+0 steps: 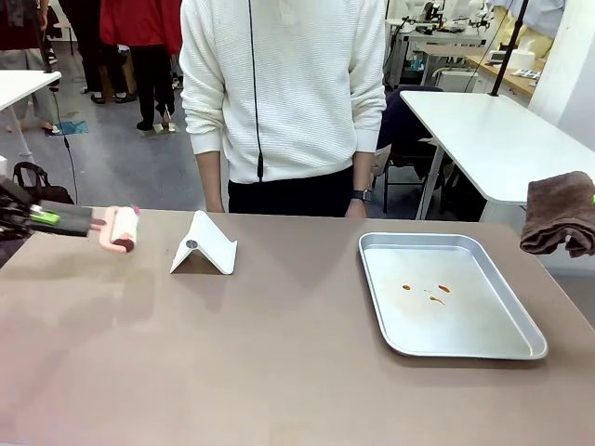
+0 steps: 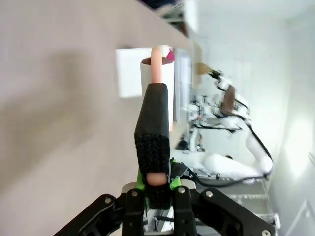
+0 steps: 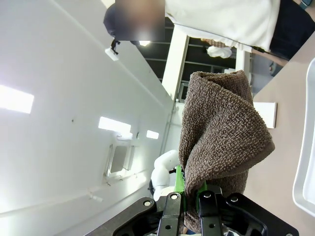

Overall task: Clean the surface of the table.
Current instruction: If a person points to the right, clean the right side of the table with your right hand, and if they point to the left, clean the left side with your left hand.

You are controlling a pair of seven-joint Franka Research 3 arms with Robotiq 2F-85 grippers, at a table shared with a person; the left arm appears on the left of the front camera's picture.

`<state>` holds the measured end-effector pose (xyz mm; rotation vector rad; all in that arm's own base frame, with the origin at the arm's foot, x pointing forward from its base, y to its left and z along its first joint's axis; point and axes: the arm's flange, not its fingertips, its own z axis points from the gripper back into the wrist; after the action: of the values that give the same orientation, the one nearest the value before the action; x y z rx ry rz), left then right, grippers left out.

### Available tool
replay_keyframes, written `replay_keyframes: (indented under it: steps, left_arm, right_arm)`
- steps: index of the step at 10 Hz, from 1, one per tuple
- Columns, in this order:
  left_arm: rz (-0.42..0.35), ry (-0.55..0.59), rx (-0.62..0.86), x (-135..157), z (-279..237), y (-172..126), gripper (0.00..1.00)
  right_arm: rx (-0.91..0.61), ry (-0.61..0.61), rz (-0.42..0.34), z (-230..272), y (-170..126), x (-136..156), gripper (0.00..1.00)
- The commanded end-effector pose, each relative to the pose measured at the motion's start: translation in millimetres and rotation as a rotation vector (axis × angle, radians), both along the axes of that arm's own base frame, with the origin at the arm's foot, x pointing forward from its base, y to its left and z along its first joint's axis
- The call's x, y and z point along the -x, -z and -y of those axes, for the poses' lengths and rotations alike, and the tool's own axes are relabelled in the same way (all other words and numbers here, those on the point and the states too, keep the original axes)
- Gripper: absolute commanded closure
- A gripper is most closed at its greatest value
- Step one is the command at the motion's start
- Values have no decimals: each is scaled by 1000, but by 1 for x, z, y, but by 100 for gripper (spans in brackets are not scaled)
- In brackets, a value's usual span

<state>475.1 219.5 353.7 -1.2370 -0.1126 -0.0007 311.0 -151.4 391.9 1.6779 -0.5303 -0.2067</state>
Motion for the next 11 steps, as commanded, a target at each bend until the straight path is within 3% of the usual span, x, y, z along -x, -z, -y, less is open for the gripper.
replay_keyframes:
  steps: [1,3,5,6,8,9,11]
  left_arm:
    - [119,92,118,58,-23,-21,80]
    - [97,186,175,109,-48,-21,80]
    - [-20,227,179,161,-66,-7,80]
    - [-16,194,163,177,-68,4,80]
    - [-16,74,153,176,-73,15,80]
    - [-45,188,178,180,-74,5,80]
    - [-45,188,178,180,-74,5,80]
  right_arm:
    - [8,-2,-5,0,-4,2,100]
    - [8,-2,-5,0,-4,2,100]
    - [8,-2,-5,0,-4,2,100]
    - [8,-2,-5,0,-4,2,100]
    - [8,-2,-5,0,-4,2,100]
    - [8,-2,-5,0,-4,2,100]
    - [8,-2,-5,0,-4,2,100]
